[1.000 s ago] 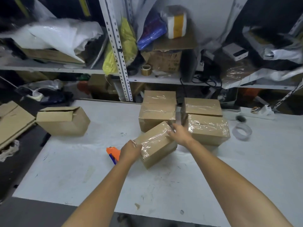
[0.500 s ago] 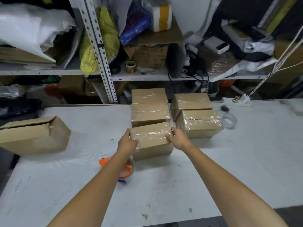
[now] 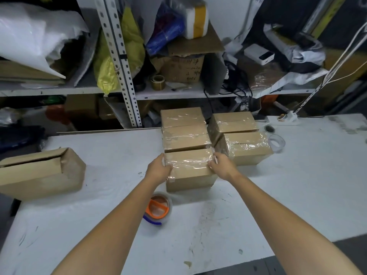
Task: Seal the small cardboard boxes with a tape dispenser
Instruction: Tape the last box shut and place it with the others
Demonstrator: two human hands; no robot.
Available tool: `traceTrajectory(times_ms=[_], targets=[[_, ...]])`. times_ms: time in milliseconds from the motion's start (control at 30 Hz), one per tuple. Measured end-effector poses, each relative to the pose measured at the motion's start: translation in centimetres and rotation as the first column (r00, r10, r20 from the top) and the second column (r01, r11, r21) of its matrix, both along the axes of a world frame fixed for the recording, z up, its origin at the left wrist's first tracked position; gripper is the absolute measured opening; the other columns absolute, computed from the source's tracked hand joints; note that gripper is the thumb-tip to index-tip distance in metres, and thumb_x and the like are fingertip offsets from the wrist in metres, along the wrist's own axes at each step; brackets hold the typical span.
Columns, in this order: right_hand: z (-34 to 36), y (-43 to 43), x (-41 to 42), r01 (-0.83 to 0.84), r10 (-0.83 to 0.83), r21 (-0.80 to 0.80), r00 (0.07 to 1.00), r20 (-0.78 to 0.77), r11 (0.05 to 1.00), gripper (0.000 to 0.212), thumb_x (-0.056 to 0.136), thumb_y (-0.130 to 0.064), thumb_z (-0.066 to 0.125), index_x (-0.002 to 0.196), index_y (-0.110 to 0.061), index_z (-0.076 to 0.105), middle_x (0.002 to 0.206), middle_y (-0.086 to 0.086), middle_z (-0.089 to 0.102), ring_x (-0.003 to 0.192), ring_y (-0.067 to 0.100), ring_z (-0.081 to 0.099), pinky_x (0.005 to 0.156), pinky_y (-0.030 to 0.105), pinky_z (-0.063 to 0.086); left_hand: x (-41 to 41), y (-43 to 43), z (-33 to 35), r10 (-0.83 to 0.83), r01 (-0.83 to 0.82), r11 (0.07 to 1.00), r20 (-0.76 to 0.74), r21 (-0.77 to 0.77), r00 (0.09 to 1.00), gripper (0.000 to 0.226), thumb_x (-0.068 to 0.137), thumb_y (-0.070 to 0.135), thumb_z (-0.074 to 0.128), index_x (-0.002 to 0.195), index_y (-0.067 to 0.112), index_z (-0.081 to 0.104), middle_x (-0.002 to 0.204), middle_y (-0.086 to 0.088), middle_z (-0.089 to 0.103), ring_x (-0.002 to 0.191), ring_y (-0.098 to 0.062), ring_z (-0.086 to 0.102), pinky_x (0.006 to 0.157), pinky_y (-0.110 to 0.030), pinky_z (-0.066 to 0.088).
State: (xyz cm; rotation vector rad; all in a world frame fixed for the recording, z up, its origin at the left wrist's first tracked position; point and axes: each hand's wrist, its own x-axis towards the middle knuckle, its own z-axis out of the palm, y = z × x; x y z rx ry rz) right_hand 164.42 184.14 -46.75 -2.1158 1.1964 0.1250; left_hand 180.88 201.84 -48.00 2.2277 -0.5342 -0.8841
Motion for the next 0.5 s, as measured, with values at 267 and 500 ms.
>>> traceTrajectory(times_ms=[267,500], targets=[[4.3,1.5,1.9,-0.241,0.242,-0.062,0.970,0.013,0.969,0.048,0.096,-0.042,0.053,0.141,-0.024,0.051,0.137,0.002,0.058,0.124,0.025,0.054,0.105,0.039,0.044,0.9,5.5,4.3,-0.011,0.001,0.998,0.164,0.057,0.986,0.047,0.100,0.033,0.053,0.144,0.021,0.046,0.143,-0.005,0.053,0.125,-0.022,0.053,0.096,-0.031,0.046],[6.1,8.8,9.3,-0.500,0.501,-0.032,0.864,0.051,0.865,0.043,0.098,-0.038,0.057,0.138,-0.020,0.054,0.131,0.004,0.062,0.117,0.022,0.059,0.099,0.037,0.048,2.7,17.2,7.4,0.169,-0.204,0.969,0.226,0.137,0.959,0.042,0.100,0.035,0.052,0.140,0.021,0.051,0.136,-0.002,0.057,0.121,-0.022,0.055,0.099,-0.032,0.046]])
